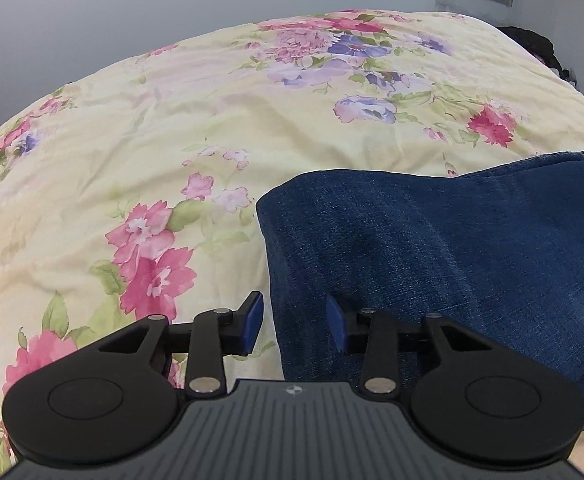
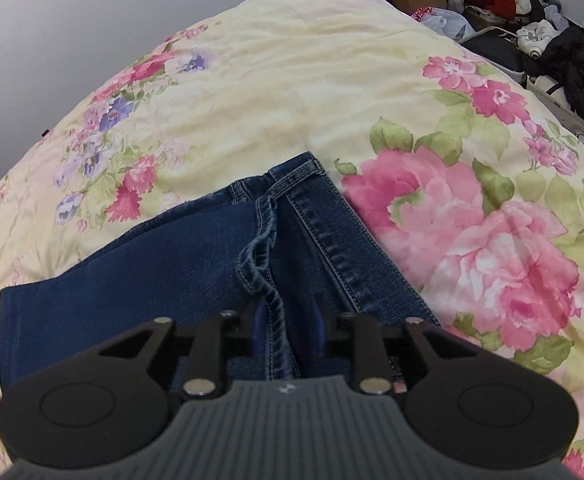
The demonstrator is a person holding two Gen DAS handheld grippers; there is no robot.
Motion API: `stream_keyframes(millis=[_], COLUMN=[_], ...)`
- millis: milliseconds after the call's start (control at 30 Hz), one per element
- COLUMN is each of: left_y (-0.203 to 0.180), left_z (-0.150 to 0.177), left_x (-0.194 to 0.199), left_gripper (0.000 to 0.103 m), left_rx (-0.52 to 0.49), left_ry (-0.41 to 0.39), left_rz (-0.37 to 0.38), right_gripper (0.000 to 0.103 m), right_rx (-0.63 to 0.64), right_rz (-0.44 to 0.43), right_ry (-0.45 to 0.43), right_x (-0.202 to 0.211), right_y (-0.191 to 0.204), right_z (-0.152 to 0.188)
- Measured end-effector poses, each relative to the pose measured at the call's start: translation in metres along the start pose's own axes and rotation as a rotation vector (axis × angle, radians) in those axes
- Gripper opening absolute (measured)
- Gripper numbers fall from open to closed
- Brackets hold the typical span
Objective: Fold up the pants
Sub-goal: 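Lay the held edge onto the folded jeans with the right tool and release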
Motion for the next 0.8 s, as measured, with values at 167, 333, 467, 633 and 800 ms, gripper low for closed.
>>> stream_keyframes(millis=[167, 333, 467, 633, 800], left_y=[0.006, 0.007, 0.006, 0.002, -0.005], left_z=[0.004, 0.006, 0.0, -0.021, -0.041], left_x=[-0.004, -0.002, 0.006, 0.023, 0.022], left_gripper=[0.044, 0.044, 0.044, 0.044, 0.04], left_rx=[0.022, 0.023, 0.024, 0.031, 0.037], left_ry=[0.03, 0.037, 0.002, -0.053, -0.078], left_rz=[-0.021, -0.035, -0.071, -0.052, 0.005], right_gripper=[0.037, 0.037, 0.038, 0.035, 0.034], right_rx=[-0.16, -0.318, -0.395, -0.335, -0.285], right_rz=[-0.104, -0.257, -0.358, -0.256, -0.217], right_ry=[-0.023, -0.042, -0.055, -0.118, -0.11], right_x=[0.016, 0.03, 0.026, 0.023, 0.024], right_y=[-0.025, -0.038, -0.034, -0.022, -0.016], right_z=[0.011, 0.042, 0.062, 0.057, 0.035])
Point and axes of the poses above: each gripper's, at about its wrist camera, not at the fingertips, and x roughly against the way its jaws point, y to its left, z to its underside, the point moved 5 cm from there along -x, roughly the way its jaws point, and after that the axes turned 10 degrees about -z, right-handed, at the moved point
